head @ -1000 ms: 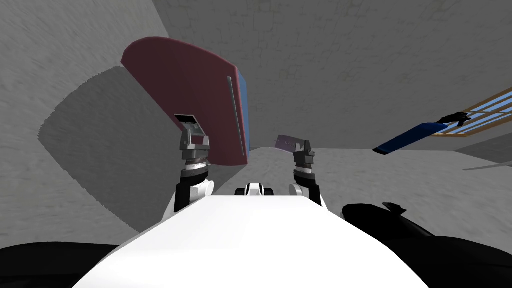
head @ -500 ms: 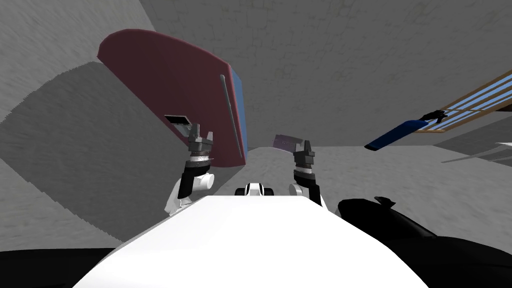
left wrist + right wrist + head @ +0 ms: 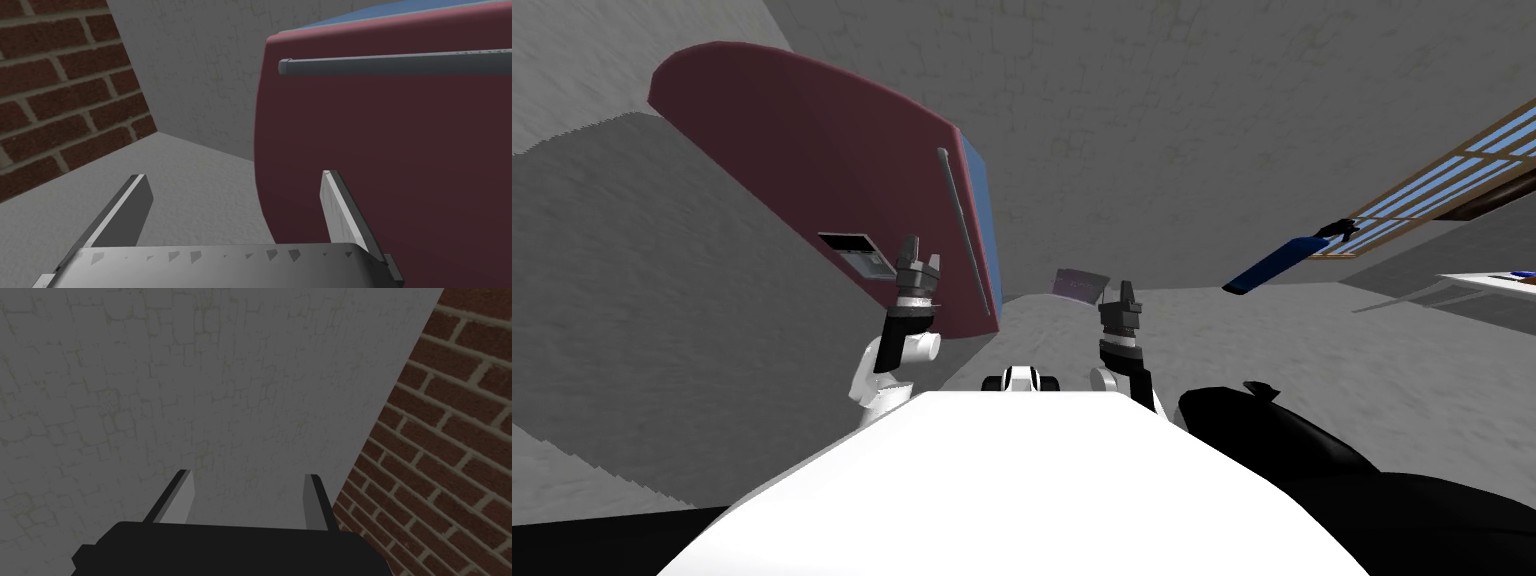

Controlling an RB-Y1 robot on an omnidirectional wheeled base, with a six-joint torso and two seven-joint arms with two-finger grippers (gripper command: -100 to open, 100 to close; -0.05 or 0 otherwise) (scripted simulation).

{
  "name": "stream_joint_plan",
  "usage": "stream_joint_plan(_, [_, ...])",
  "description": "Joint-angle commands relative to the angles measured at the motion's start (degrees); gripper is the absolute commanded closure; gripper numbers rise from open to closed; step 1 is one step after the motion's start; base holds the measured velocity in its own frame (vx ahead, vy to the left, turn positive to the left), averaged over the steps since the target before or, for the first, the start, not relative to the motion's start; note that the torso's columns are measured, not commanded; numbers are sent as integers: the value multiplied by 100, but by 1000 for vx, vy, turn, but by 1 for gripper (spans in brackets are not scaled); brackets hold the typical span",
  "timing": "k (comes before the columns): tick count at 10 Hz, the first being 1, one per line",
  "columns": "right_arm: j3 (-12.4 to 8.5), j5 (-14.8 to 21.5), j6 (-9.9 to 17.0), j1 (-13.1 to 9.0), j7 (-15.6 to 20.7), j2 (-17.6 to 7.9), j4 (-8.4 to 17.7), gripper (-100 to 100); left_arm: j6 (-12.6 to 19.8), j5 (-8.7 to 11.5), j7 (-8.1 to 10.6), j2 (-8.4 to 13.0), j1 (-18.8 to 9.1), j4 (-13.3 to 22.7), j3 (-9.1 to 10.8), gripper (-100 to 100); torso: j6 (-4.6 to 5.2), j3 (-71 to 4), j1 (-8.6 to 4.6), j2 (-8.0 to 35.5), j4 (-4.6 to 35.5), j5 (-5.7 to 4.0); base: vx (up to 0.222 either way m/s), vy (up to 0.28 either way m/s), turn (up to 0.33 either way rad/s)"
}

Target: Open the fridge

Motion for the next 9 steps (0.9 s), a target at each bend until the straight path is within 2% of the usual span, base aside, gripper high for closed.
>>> stream_joint_plan(1, [0,0,0,0,0,0,0,0,422,-225,76,110,-445,95,140,-100,-3,2,5,4,1,0,32,-22,-144])
stream_joint_plan(2, [0,0,0,0,0,0,0,0,538,-225,76,110,-628,95,140,-100,0,2,8,4,1,2,26,-15,-72])
stream_joint_plan(3, [-1,0,0,0,0,0,0,0,722,-390,123,172,-807,183,240,-100,-3,3,10,6,2,2,29,-25,-126])
stream_joint_plan(4, [0,0,0,0,0,0,0,0,870,-390,123,172,-966,183,240,-100,0,3,5,5,1,1,27,-20,-80])
stream_joint_plan(5, [0,0,0,0,0,0,0,0,870,-390,123,172,-1068,183,240,-100,-3,3,6,5,1,1,13,-7,4])
stream_joint_plan(6, [-1,0,0,0,0,0,0,0,1158,-564,172,227,-1301,273,347,-100,-3,5,11,8,2,3,22,-13,-141])
stream_joint_plan(7, [0,0,0,0,0,0,0,0,1216,-564,172,227,-1474,273,347,-100,1,3,7,4,1,2,26,-16,-96])
stream_joint_plan(8, [0,0,0,0,0,0,0,0,1421,-746,220,275,-1624,367,460,-100,-3,1,4,2,1,1,34,-27,-138])
stream_joint_plan(9, [0,0,0,0,0,0,0,0,1562,-746,220,275,-1791,367,460,-100,0,0,2,-1,0,0,33,-21,-84])
